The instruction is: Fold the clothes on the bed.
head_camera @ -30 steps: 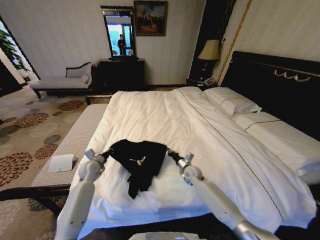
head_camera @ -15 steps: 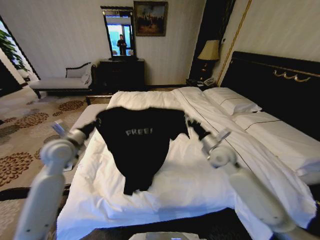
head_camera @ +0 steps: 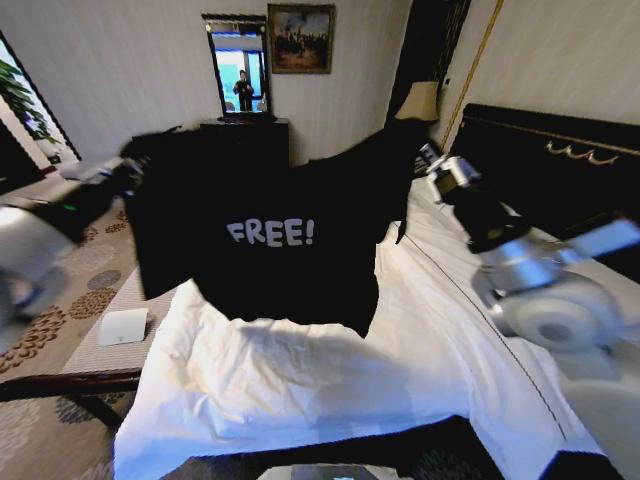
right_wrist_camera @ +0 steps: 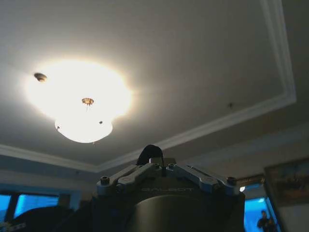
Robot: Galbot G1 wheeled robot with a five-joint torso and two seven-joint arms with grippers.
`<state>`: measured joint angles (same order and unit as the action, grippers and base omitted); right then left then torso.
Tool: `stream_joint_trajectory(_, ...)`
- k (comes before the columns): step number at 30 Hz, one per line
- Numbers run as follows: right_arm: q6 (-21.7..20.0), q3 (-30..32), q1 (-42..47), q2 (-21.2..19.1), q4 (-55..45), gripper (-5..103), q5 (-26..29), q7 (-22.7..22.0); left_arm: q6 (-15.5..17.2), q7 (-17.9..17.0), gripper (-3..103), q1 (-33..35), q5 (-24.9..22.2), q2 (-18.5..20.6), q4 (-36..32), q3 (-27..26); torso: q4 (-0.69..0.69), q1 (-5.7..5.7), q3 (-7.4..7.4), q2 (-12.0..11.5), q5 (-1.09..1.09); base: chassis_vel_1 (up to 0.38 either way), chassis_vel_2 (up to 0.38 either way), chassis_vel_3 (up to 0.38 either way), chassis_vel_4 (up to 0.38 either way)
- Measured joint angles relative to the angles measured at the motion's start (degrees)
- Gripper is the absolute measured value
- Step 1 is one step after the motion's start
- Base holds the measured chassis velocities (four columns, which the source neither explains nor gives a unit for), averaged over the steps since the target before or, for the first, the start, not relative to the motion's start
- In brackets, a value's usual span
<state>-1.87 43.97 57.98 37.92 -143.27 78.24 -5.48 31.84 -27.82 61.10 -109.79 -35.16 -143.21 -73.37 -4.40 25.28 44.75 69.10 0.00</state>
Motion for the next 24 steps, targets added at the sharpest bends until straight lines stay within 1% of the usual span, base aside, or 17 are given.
stream_joint_trajectory(1, -0.37, 4.20, 3.33, 0.40, -0.48, 0, 0.09, -0.65, 0.07, -0.02, 1, 1.50, -1.82, 0.05, -0.55, -2.36, 0.02, -0.01, 0.00, 0.00, -0.01, 0.000, 0.000, 0.000, 0.000)
stream_joint_trajectory(2, -0.37, 4.20, 3.33, 0.40, -0.48, 0, 0.09, -0.65, 0.07, -0.02, 1, 1.50, -1.82, 0.05, -0.55, -2.36, 0.02, -0.01, 0.00, 0.00, -0.01, 0.000, 0.000, 0.000, 0.000)
stream_joint_trajectory(4, -0.60, 11.62, 9.89, 1.78, -0.80, 0, 0.12, -0.91, 0.23, 0.28, 1, 2.22, -3.29, 0.05, -0.79, -3.59, 0.02, -0.01, -0.01, 0.00, -0.02, 0.000, 0.000, 0.000, 0.000)
stream_joint_trajectory(6, -0.57, 22.48, 19.24, 4.45, -0.80, 0, 0.18, -0.07, 0.54, 1.05, 1, 3.30, -6.88, 0.01, -0.83, -6.72, -0.08, -0.02, -0.01, 0.00, 0.01, 0.000, 0.000, 0.000, 0.000)
stream_joint_trajectory(7, -0.57, 22.48, 19.24, 4.45, -0.80, 0, 0.18, -0.07, 0.54, 1.05, 1, 3.30, -6.88, 0.01, -0.83, -6.72, -0.08, -0.02, -0.01, 0.00, 0.01, 0.000, 0.000, 0.000, 0.000)
stream_joint_trajectory(8, -0.49, 25.29, 21.05, 4.98, -0.78, 0, -0.39, 0.62, 0.68, 1.07, 1, 4.02, -8.46, 0.01, -0.81, -8.54, -0.07, -0.01, -0.01, 0.00, 0.02, 0.000, 0.000, 0.000, 0.000)
stream_joint_trajectory(9, -0.51, 29.25, 22.62, 5.21, -0.73, 0, -1.01, 1.12, 0.94, 1.10, 1, 5.12, -11.13, 0.23, -0.78, -12.66, -0.05, -0.01, 0.00, 0.00, 0.00, 0.000, 0.000, 0.000, 0.000)
stream_joint_trajectory(10, -0.76, 30.51, 22.73, 5.01, -0.71, 0, -0.94, 1.00, 1.04, 1.12, 1, 5.41, -12.22, 0.45, -0.75, -14.21, -0.03, -0.01, 0.00, 0.00, 0.03, 0.000, 0.000, 0.000, 0.000)
stream_joint_trajectory(13, -1.96, 31.77, 22.32, 4.10, -0.67, 0, -0.49, -0.38, 1.53, 1.12, 1, 5.51, -13.35, 0.73, -0.68, -15.42, 0.00, -0.01, 0.00, 0.00, 0.02, 0.000, 0.000, 0.000, 0.000)
stream_joint_trajectory(16, -7.45, 25.72, 19.28, 3.23, -0.43, 0, -1.07, -6.98, 3.81, 0.28, 1, 5.44, -9.23, -1.08, -0.39, -8.00, -0.02, -0.02, -0.01, 0.01, -0.03, 0.000, 0.000, 0.000, 0.000)
stream_joint_trajectory(17, -7.45, 25.72, 19.28, 3.23, -0.43, 0, -1.07, -6.98, 3.81, 0.28, 1, 5.44, -9.23, -1.08, -0.39, -8.00, -0.02, -0.02, -0.01, 0.01, -0.03, 0.000, 0.000, 0.000, 0.000)
stream_joint_trajectory(18, -9.33, 22.73, 18.95, 3.66, -0.31, 0, -1.43, -8.66, 4.66, 0.10, 1, 5.78, -7.11, -2.03, -0.33, -5.21, -0.01, -0.02, 0.00, 0.00, -0.03, 0.000, 0.000, 0.000, 0.000)
stream_joint_trajectory(19, -11.83, 18.23, 18.77, 4.45, -0.17, 0, -2.24, -10.07, 5.84, -0.04, 1, 6.13, -3.06, -3.64, -0.19, -0.04, 0.00, -0.01, 0.00, 0.00, -0.01, 0.000, 0.000, 0.000, 0.000)
stream_joint_trajectory(20, -14.54, 10.62, 18.25, 5.42, -0.04, 0, -4.51, -11.62, 7.12, 0.01, 1, 6.11, 3.79, -5.72, 0.20, 8.36, 0.00, 0.00, 0.02, -0.01, 0.02, 0.000, 0.000, 0.000, 0.000)
stream_joint_trajectory(22, -16.21, 1.57, 16.29, 6.21, 0.75, 0, -6.25, -13.40, 8.09, 0.67, 1, 5.03, 12.18, -8.26, 3.08, 19.65, -0.03, 0.01, 0.02, -0.02, 0.01, 0.000, 0.000, 0.000, 0.000)
stream_joint_trajectory(23, -16.21, 1.57, 16.29, 6.21, 0.75, 0, -6.25, -13.40, 8.09, 0.67, 1, 5.03, 12.18, -8.26, 3.08, 19.65, -0.03, 0.01, 0.02, -0.02, 0.01, 0.000, 0.000, 0.000, 0.000)
stream_joint_trajectory(24, -16.61, -2.34, 14.99, 6.54, 2.48, 0, -6.55, -14.40, 8.42, 1.37, 1, 4.35, 15.87, -9.35, 4.88, 24.12, -0.03, 0.00, 0.02, -0.01, -0.01, 0.000, 0.000, 0.000, 0.000)
